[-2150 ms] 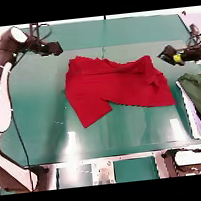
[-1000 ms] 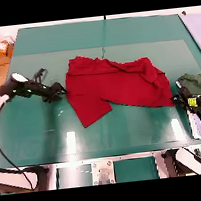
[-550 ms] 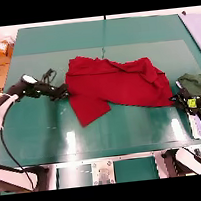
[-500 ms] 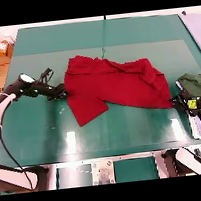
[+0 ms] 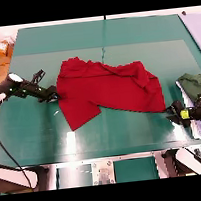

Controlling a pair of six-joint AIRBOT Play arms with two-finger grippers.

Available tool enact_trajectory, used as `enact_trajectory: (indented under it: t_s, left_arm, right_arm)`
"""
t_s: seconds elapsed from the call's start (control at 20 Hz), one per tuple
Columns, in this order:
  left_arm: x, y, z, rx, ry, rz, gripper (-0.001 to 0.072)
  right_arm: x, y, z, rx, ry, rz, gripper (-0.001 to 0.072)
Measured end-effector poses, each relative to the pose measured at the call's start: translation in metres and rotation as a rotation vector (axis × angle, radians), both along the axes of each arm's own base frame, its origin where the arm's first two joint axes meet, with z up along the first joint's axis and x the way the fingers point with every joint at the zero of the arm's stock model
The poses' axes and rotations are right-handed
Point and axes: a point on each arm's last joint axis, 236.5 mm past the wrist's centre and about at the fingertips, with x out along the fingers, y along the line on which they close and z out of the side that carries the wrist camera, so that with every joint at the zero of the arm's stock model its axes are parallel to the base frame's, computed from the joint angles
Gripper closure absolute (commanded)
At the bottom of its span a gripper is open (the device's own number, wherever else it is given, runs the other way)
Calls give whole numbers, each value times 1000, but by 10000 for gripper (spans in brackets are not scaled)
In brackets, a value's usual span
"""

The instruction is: Fold the shirts.

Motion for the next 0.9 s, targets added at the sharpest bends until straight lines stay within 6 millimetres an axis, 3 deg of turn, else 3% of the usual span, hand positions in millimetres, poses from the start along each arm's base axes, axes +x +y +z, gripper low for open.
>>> enact_trajectory:
  t_s: [0.15, 0.2, 0.25, 0.35, 0.5, 0.6, 0.65, 0.75, 0.8, 0.9]
  left_arm:
    - [-1, 1, 0, 2, 3, -6, 685]
    - [-2, 2, 0, 3, 3, -7, 685]
    - [-2, 2, 0, 2, 4, -8, 685]
    - [-2, 2, 0, 2, 3, -12, 686]
    - [-1, 2, 14, 4, -24, -21, 687]
    - [1, 1, 44, 9, -86, -23, 687]
    - [3, 1, 65, 14, -134, -18, 687]
    - [3, 1, 120, 28, -259, -7, 687]
    - [2, 1, 158, 38, -353, 1, 687]
    - [-9, -1, 243, 59, -566, 14, 686]
  right_arm:
    - [19, 4, -9, 25, -67, -37, 285]
    - [27, 6, -11, 35, -87, -44, 336]
    - [34, 8, -13, 44, -101, -49, 423]
    - [43, 12, -19, 50, -112, -41, 698]
    - [55, 16, -17, 43, -143, 14, 700]
    - [69, 14, -1, 30, -189, 75, 700]
    - [79, 11, 16, 14, -231, 110, 700]
    - [111, 9, 81, -7, -391, 167, 700]
    - [125, 4, 119, -52, -477, 195, 700]
    - [146, -1, 218, -175, -689, 248, 700]
